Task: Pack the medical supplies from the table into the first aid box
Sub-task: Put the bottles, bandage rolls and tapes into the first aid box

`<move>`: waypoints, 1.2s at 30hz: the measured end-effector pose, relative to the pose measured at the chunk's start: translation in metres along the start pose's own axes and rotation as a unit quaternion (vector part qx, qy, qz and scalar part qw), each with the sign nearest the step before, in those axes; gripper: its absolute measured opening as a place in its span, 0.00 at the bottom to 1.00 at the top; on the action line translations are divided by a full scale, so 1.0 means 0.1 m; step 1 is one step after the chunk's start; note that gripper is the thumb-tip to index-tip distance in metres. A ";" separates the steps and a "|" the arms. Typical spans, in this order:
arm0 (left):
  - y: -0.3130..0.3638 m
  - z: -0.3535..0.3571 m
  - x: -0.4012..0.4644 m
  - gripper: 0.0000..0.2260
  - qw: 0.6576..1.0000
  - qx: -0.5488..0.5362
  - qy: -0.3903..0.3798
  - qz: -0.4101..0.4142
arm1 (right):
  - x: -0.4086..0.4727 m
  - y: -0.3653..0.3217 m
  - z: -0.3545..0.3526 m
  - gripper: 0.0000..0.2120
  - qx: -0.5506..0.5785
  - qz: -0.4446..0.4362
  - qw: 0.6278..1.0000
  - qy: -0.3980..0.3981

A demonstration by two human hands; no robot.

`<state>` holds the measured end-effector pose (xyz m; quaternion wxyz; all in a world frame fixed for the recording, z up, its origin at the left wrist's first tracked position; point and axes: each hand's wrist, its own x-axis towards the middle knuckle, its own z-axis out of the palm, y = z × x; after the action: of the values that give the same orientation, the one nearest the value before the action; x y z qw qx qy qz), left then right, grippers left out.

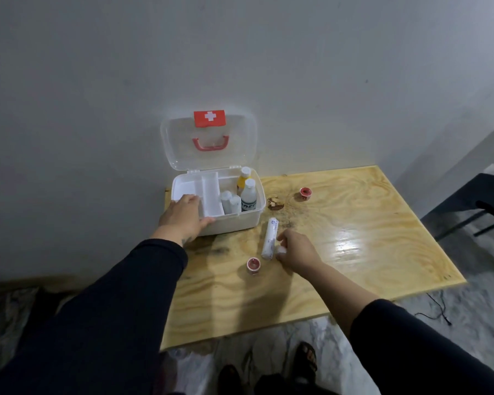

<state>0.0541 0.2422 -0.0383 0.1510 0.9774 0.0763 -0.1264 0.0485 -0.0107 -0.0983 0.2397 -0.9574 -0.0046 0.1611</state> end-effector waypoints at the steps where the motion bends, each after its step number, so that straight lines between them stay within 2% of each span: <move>1: 0.00 0.00 0.00 0.32 1.000 0.000 0.000 -0.001 | 0.00 0.01 0.01 0.16 -0.001 0.003 1.000 0.010; 5: 0.02 0.00 0.00 0.32 1.000 0.006 0.000 -0.004 | 0.09 -0.02 0.00 0.15 0.040 0.028 0.997 0.051; 9: 0.01 0.02 0.01 0.32 1.000 0.004 -0.002 -0.003 | 0.23 -0.09 0.00 0.15 0.105 0.091 0.986 0.088; 14: -0.01 0.03 0.04 0.32 1.000 0.005 0.000 -0.002 | 0.32 -0.25 0.06 0.24 0.048 0.113 0.990 0.068; 18: -0.03 0.05 0.04 0.32 1.000 0.002 0.011 0.002 | 0.29 -0.31 0.18 0.20 -0.020 0.072 0.996 0.057; 20: -0.04 0.06 0.04 0.33 1.000 -0.002 0.012 0.004 | 0.27 -0.30 0.20 0.18 -0.008 0.056 0.996 0.070; 25: -0.04 0.06 0.03 0.33 1.000 -0.014 0.013 0.004 | 0.26 -0.30 -0.08 0.17 0.049 0.085 0.991 0.093; 32: -0.08 0.04 -0.01 0.41 0.994 -0.081 0.075 -0.022 | 0.38 -0.67 -0.72 0.26 0.081 0.031 0.985 0.146; 36: -0.14 -0.01 0.02 0.45 0.989 -0.121 0.060 -0.057 | 0.40 -1.11 -0.77 0.27 0.063 -0.051 0.988 0.131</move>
<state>0.0539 0.2563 -0.0417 0.2562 0.9518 0.1552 -0.0660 0.1177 0.0554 0.0051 0.3059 -0.9517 -0.0118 0.0223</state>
